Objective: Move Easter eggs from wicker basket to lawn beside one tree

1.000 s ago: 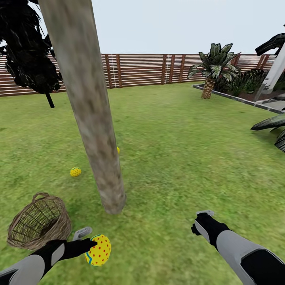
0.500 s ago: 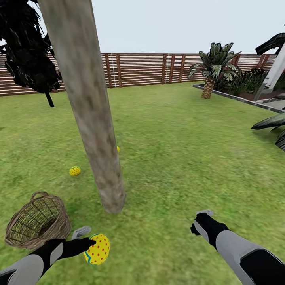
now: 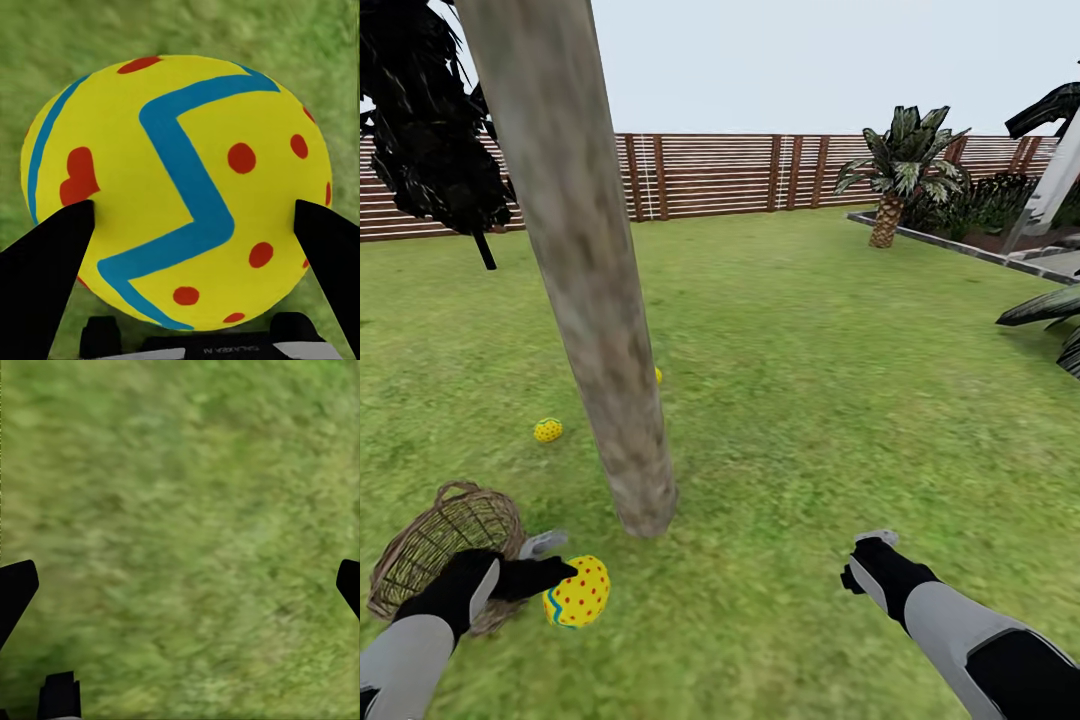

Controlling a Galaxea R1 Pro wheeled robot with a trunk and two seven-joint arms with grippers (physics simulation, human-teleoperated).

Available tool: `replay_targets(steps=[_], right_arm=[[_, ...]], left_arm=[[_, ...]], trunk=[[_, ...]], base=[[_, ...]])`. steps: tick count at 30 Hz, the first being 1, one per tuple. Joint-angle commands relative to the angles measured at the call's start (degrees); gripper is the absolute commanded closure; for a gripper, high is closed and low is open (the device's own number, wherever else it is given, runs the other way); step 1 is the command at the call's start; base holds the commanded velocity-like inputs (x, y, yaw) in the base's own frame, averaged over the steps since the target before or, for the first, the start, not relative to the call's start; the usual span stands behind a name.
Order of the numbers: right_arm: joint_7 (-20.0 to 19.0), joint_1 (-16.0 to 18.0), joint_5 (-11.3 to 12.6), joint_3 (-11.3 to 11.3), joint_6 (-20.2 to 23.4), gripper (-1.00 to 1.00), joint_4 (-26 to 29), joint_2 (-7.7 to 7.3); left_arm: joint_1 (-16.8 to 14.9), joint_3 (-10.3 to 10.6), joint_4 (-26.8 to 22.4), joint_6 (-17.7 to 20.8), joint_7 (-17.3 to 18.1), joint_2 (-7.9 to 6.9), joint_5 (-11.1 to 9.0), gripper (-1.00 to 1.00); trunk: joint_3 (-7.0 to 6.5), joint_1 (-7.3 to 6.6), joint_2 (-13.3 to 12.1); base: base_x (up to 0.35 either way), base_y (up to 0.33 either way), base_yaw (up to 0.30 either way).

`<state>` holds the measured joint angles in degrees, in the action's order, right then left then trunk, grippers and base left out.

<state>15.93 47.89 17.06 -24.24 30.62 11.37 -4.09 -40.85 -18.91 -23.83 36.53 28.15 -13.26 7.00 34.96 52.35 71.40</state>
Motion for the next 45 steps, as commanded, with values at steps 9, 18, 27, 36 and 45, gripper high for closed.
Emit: replay_targets(steps=[9, 18, 27, 36, 45], right_arm=[[0.3, 0.0, 0.6, -0.4, 0.4, -1.00, 0.1, -0.09], [0.2, 0.0, 1.4, -0.1, 0.2, -1.00, 0.2, -0.70], [0.2, 0.0, 1.5, -0.2, 0.2, -1.00, 0.2, -0.63], [0.2, 0.0, 1.5, -0.2, 0.2, -1.00, 0.2, -0.69], [0.2, 0.0, 1.5, -0.2, 0.2, -1.00, 0.2, -0.74]], left_arm=[[0.0, -0.3, -0.7, -0.9, 5.3, 1.08, 0.6, 1.00], [0.0, -0.5, 1.7, -1.1, 3.8, 2.59, 0.5, 1.00], [0.0, -0.3, 4.5, -1.1, 3.6, 3.37, 0.6, 1.00], [0.0, -0.3, 4.9, -1.1, 3.6, 4.44, 0.5, 1.00], [0.0, -0.5, 6.0, -1.2, 3.6, 4.54, 0.4, 1.00]], trunk=[[1.68, 1.98, 3.7], [3.29, 3.96, 7.3], [4.73, 5.72, 10.5], [5.99, 7.26, 13.3], [7.60, 9.23, 16.9]], base=[[0.000, 0.000, 0.000], [0.000, 0.000, 0.000], [0.000, 0.000, 0.000], [0.000, 0.000, 0.000], [0.000, 0.000, 0.000]])
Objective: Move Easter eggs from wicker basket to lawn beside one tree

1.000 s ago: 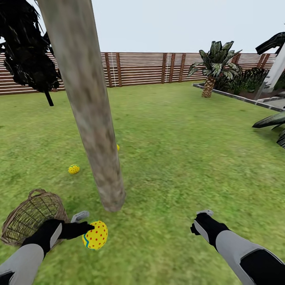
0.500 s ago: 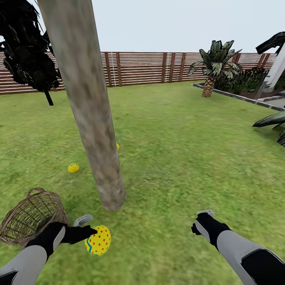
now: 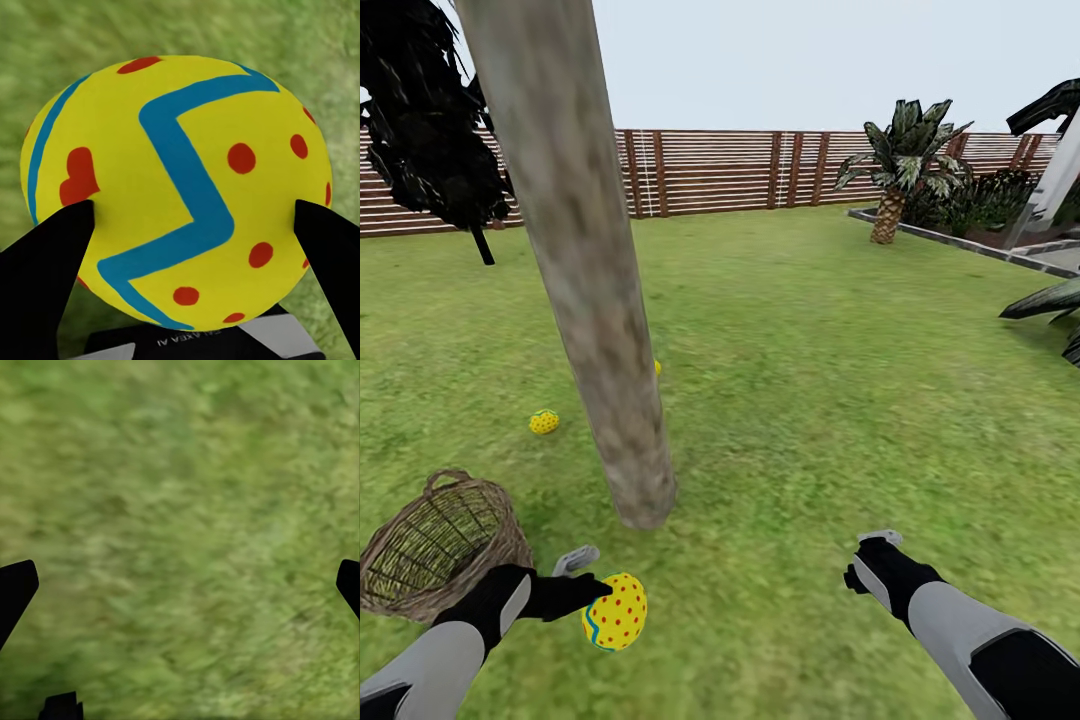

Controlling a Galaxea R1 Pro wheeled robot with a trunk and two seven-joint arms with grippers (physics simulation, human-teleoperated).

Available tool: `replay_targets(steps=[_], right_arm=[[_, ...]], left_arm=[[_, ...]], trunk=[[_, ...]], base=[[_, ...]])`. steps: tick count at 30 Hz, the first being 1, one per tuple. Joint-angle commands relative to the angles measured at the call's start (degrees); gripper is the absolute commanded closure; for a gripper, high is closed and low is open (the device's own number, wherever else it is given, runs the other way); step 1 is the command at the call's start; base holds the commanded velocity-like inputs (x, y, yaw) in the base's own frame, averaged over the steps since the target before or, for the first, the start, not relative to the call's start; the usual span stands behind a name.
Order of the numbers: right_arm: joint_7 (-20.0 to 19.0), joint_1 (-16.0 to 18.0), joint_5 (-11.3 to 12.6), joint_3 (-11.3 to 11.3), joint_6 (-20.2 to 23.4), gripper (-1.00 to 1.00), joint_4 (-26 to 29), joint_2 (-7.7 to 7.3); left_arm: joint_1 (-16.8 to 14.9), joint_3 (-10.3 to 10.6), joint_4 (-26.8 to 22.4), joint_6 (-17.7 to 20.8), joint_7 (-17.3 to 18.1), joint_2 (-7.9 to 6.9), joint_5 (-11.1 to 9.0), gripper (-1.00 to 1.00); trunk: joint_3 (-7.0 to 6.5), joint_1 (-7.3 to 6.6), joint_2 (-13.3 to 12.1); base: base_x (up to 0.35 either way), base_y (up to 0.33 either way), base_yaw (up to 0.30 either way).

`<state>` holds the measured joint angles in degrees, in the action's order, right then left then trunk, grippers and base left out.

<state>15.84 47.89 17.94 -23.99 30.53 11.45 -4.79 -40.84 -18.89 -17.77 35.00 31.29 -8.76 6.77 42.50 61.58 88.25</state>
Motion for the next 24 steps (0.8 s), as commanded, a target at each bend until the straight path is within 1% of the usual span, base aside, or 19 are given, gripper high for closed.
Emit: replay_targets(steps=[1, 24], right_arm=[[0.3, 0.0, 0.6, -0.4, 0.3, -1.00, 0.1, -0.04], [0.3, 0.0, 0.6, -0.5, 0.3, -1.00, 0.1, -0.03]], left_arm=[[0.0, -0.5, -0.1, 0.3, 0.4, 0.02, 0.6, 1.00], [0.0, -0.5, 1.2, 0.2, 0.3, 0.32, 0.6, 1.00]], trunk=[[0.23, 0.22, 0.4], [4.36, 5.27, 9.7]], base=[[0.000, 0.000, 0.000], [0.000, 0.000, 0.000]])
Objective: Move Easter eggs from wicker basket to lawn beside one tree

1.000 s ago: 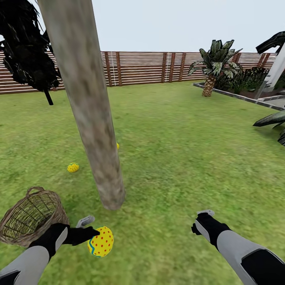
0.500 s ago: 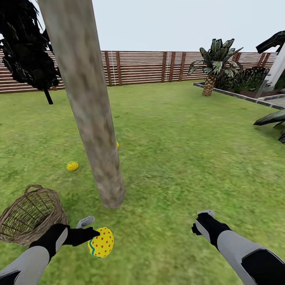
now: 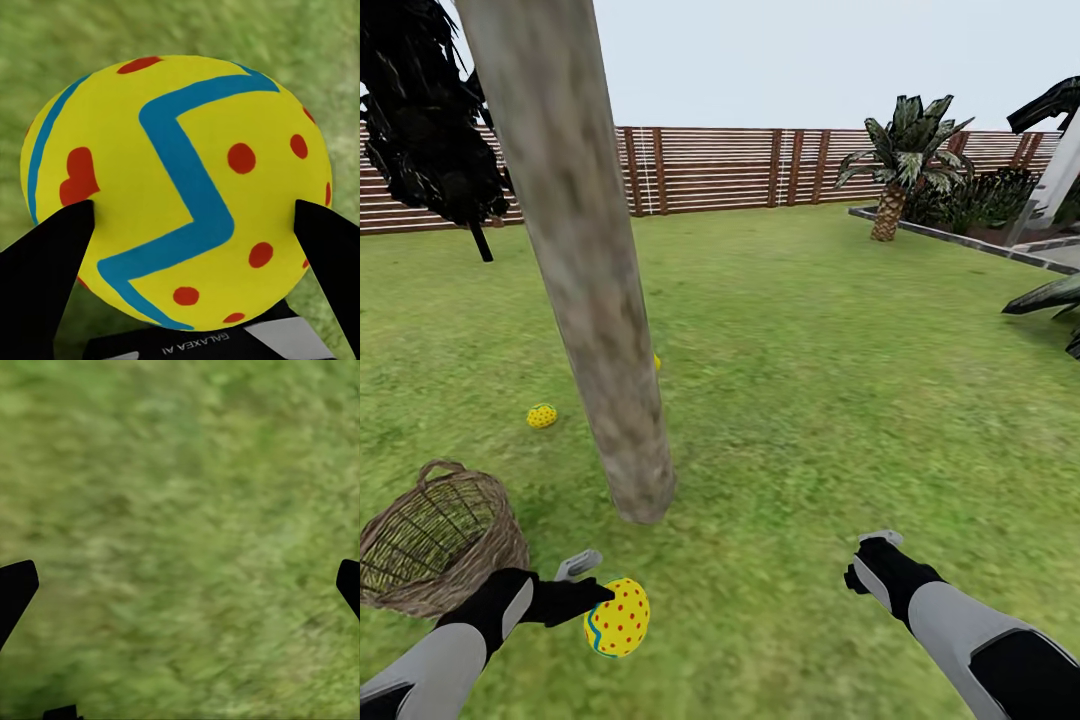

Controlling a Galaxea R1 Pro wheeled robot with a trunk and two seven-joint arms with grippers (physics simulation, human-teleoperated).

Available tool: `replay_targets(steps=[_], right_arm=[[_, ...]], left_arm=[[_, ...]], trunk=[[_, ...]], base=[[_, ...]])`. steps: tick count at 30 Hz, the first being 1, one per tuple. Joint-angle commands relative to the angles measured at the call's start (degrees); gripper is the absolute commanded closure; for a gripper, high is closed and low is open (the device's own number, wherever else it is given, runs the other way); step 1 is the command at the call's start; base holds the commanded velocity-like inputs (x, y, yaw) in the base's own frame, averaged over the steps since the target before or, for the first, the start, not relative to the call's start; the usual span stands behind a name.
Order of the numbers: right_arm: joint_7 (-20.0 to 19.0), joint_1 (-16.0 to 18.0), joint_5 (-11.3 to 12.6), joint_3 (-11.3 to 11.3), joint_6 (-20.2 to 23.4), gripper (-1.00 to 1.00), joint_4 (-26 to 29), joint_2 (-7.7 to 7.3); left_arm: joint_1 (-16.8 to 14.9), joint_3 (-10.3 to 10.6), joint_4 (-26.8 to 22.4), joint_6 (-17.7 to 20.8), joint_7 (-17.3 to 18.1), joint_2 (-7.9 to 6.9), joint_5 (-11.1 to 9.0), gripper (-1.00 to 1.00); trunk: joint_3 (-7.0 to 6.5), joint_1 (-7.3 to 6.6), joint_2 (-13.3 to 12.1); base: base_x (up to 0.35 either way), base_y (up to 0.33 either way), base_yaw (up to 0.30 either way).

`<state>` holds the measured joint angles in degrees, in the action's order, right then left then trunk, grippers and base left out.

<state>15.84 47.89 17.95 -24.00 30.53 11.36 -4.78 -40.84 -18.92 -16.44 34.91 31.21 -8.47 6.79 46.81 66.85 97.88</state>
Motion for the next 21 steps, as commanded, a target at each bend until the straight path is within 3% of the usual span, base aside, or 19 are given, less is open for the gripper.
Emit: replay_targets(steps=[1, 21], right_arm=[[0.3, 0.0, 0.6, -0.4, 0.3, -1.00, 0.1, -0.05], [0.3, 0.0, 0.5, -0.4, 0.3, -1.00, 0.1, -0.07]], left_arm=[[0.0, -0.5, -0.1, 0.3, 0.4, 0.04, 0.5, 1.00], [0.0, -0.6, 0.0, 0.3, 0.3, 0.46, 0.6, 1.00]], trunk=[[0.23, 0.22, 0.4], [3.82, 4.61, 8.5]], base=[[0.000, 0.000, 0.000], [0.000, 0.000, 0.000]])
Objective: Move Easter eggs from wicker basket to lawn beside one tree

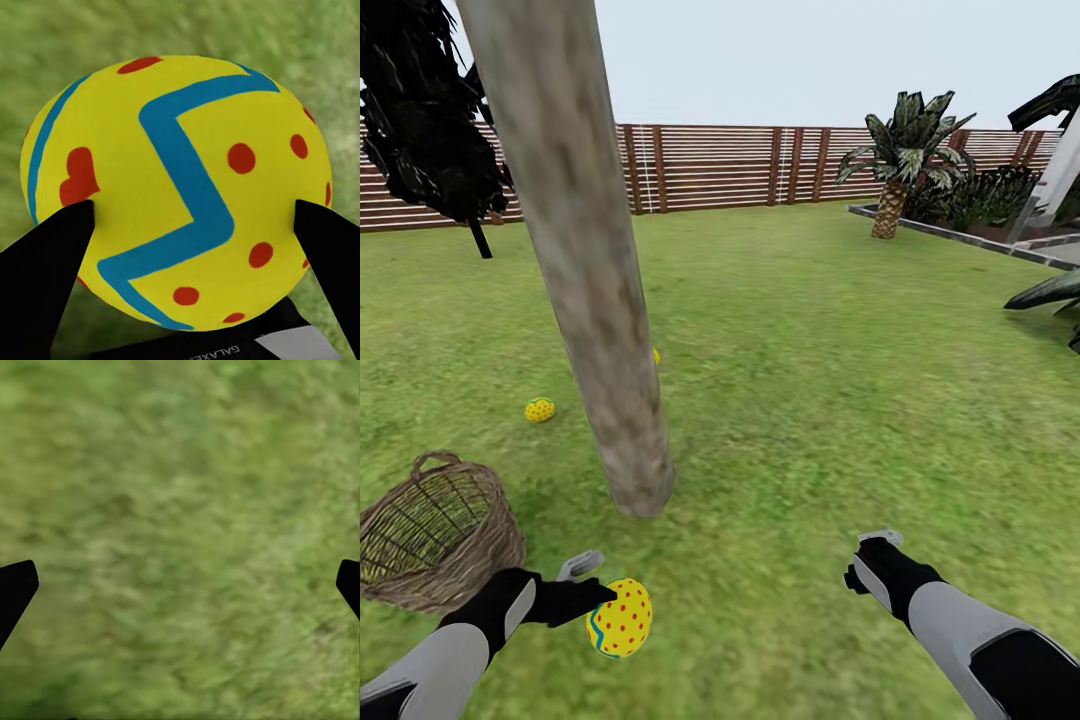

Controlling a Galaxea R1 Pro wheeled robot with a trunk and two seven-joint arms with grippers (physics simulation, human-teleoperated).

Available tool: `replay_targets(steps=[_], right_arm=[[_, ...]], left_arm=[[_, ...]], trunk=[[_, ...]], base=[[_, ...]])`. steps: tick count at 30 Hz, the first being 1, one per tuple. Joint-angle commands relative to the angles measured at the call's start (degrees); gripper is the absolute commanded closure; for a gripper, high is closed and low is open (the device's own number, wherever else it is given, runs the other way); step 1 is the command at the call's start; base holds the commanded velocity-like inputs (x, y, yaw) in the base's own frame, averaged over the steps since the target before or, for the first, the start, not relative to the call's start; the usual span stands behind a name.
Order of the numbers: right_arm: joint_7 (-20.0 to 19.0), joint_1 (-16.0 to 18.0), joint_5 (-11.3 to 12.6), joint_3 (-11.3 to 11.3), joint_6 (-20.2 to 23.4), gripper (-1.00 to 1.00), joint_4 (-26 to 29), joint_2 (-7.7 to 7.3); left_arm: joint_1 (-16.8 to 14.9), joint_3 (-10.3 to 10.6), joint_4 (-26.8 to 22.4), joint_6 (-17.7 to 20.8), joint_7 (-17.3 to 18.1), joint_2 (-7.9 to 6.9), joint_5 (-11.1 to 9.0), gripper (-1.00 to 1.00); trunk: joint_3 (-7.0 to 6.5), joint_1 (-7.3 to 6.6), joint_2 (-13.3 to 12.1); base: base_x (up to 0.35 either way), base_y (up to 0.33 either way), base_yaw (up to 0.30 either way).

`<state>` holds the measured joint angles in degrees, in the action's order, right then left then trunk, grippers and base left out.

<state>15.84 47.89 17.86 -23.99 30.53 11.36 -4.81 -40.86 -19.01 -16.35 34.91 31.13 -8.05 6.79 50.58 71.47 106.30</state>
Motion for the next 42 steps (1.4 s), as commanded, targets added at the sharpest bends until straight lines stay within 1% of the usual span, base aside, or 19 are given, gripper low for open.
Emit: replay_targets(steps=[1, 42], right_arm=[[0.3, 0.0, 0.6, -0.4, 0.3, -1.00, 0.1, -0.03], [0.3, 0.0, 0.6, -0.4, 0.3, -1.00, 0.1, 0.06]], left_arm=[[0.0, -0.5, -0.1, 0.3, 0.4, 0.04, 0.6, 1.00], [0.0, -0.5, -0.1, 0.3, 0.4, -0.02, 0.6, 1.00]], trunk=[[0.23, 0.22, 0.4], [7.59, 9.22, 16.9]], base=[[0.000, 0.000, 0.000], [0.000, 0.000, 0.000]])
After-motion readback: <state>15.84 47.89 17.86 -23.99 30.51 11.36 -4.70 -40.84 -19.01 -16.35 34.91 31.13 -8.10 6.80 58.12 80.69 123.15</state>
